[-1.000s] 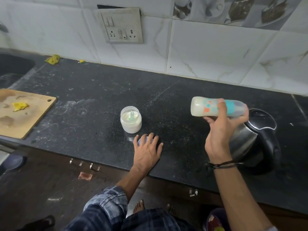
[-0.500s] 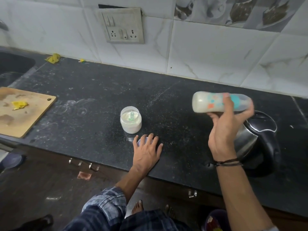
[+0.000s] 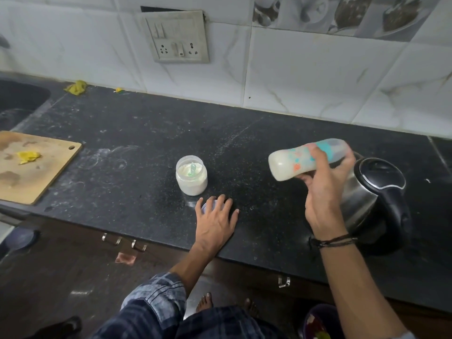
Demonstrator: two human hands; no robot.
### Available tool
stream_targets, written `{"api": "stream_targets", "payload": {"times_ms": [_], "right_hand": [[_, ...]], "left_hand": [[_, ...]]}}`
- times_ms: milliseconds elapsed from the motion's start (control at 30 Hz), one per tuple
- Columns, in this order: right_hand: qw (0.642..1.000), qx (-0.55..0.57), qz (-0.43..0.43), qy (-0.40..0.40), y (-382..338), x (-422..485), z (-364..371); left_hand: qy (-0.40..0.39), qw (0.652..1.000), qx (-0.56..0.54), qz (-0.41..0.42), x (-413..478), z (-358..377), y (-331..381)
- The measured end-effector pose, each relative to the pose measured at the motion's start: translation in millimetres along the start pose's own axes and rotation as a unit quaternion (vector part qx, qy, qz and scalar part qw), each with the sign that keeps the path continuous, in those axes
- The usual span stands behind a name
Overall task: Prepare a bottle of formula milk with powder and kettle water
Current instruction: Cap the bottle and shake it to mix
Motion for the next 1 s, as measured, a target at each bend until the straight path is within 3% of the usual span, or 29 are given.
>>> {"api": "stream_targets", "payload": {"times_ms": [100,233,367,500,633,800,900,1000], "right_hand": [[0.995,0.079,-0.045,0.051,-7.4,0.2,-4.1],[0.999,-0.01,0.027,-0.038,3.7,-0.8,4.7],[0.999,0.053,-0.005,0.01,-1.4,1.5,-1.8],[0.998,-0.041,0.014,-0.055,3.2,2.5,7.4],[0.998,0.031,-0.058,0.016,-7.0,2.3,-2.1],[0.999,-0.041,-0.013,-0.03,1.8,2.4,1.3],[0.997,0.038,-0.06,0.038,-4.9,-0.1,-6.2],[0.999,0.012,-0.028,0.021,2.4,0.9,-2.2]], "left_hand": [[-0.005,1.0,0.001,-0.004,0.2,-0.1,0.8],[0.001,1.0,0.001,0.001,-1.8,-0.2,-0.3],[-0.009,1.0,0.003,-0.005,0.6,-0.6,0.9],[-0.003,1.0,0.002,-0.001,-1.7,-0.2,-0.5],[-0.001,1.0,0.0,-0.004,0.3,1.0,0.8],[0.009,1.0,0.001,0.002,-0.6,3.5,-1.3],[0.008,1.0,0.003,0.0,0.4,4.0,-0.5],[0.003,1.0,0.005,-0.001,-0.6,3.8,-1.5]]}}
Point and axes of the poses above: each hand's wrist, its own x-axis towards the middle knuckle, its own z-axis out of the palm, y = z × x, the point moved 6 cm from there along x, towards the middle knuckle, and after that the axes turned 8 degrees about x, right-handed, at the moved point
